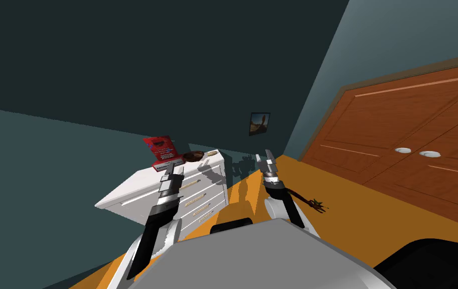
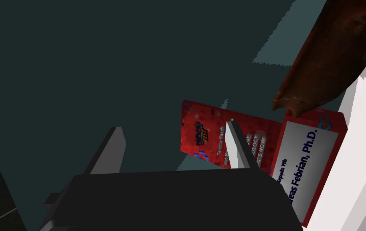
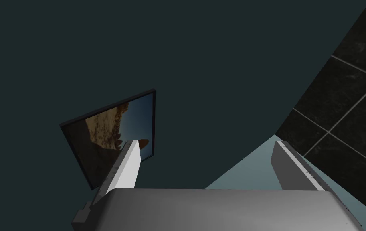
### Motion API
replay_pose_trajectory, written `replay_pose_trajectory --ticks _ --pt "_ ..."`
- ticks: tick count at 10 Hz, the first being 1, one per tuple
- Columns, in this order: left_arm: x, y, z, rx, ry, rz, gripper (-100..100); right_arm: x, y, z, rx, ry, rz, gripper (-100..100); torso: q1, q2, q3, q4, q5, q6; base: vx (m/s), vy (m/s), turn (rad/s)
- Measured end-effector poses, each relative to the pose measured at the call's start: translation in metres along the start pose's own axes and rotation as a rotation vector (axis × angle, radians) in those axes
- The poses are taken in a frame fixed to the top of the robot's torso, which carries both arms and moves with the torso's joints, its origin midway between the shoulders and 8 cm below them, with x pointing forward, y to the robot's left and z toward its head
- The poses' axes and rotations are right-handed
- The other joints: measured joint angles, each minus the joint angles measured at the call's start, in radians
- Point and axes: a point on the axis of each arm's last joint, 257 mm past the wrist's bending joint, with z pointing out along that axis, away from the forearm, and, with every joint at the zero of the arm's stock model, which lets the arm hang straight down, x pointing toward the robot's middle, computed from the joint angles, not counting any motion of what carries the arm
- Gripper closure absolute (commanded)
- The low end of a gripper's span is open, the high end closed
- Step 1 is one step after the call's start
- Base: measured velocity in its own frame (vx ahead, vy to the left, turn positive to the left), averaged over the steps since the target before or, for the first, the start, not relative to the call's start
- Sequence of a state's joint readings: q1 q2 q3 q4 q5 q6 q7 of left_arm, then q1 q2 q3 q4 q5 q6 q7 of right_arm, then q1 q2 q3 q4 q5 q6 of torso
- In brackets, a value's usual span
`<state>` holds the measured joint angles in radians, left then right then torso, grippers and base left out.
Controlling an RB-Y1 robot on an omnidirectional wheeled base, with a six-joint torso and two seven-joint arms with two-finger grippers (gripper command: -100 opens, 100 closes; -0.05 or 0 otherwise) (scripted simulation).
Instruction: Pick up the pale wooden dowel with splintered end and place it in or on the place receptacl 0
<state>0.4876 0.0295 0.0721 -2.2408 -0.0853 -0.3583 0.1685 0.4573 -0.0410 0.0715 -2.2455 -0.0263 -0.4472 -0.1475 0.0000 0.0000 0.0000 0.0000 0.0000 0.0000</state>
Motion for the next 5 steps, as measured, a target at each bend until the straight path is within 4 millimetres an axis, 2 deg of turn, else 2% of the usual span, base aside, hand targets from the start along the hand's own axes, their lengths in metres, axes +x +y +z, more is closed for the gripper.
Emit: replay_pose_trajectory --ticks 3,5 --pt "-0.007 0.004 0.013 -0.021 0.026 0.041 -100 0.0 0.0 0.0 0.0 0.0 0.0 0 -0.01 0.001 0.001 0.0 -0.002 0.0 -0.025 -0.135 -0.067" --pt "-0.011 0.005 0.022 -0.031 0.026 0.054 -100 0.0 0.0 0.0 0.0 0.0 0.0 0 -0.007 0.002 0.001 0.0 -0.002 0.0 -0.024 -0.116 -0.102"
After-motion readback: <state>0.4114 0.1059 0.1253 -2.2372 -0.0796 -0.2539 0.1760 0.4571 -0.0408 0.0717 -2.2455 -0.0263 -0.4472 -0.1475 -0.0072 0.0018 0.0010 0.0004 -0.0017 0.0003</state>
